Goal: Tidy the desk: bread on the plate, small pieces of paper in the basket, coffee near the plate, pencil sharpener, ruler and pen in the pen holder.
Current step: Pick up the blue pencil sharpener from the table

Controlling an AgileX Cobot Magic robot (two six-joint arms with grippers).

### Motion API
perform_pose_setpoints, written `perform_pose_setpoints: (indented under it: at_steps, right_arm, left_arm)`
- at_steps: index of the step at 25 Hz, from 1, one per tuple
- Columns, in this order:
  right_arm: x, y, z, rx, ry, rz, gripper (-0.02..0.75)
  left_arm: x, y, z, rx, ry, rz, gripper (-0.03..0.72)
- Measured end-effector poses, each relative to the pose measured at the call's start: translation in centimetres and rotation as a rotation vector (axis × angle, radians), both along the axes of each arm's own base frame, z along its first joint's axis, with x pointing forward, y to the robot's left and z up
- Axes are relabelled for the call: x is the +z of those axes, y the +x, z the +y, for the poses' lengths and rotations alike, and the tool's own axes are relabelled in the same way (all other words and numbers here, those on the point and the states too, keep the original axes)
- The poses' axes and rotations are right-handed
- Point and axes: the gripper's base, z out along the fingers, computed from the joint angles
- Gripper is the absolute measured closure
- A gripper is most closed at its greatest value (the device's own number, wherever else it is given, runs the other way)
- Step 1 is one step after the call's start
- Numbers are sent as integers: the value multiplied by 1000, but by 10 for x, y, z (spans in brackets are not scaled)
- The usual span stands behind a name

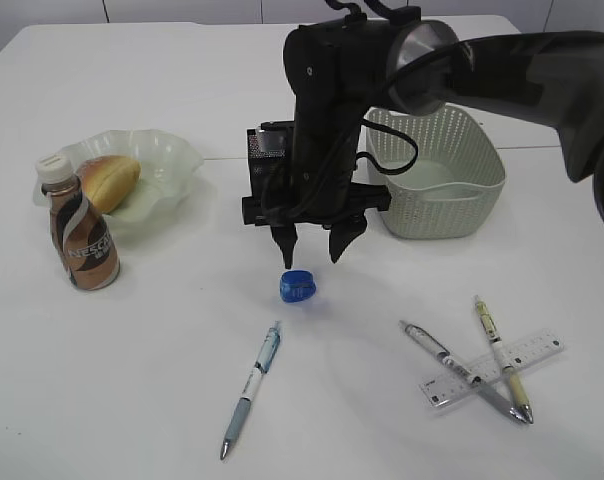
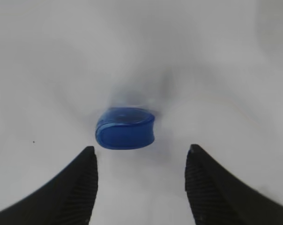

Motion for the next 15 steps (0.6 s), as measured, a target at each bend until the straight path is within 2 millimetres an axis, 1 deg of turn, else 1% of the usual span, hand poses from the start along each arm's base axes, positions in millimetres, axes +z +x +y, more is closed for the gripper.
perform_pose_setpoints:
  at_steps: [8,10,15]
  right_arm:
    - [-1,-2,4,-15,47,27,297]
    - [-4,-2,4,-15,44,33,297]
    - [-24,0,6,-17,27,68,297]
  left_arm:
    - [0,0,1,-3,16,-4,272]
    - [0,0,1,-3,16,-4,272]
    - [0,0,2,-3,18,-4,272]
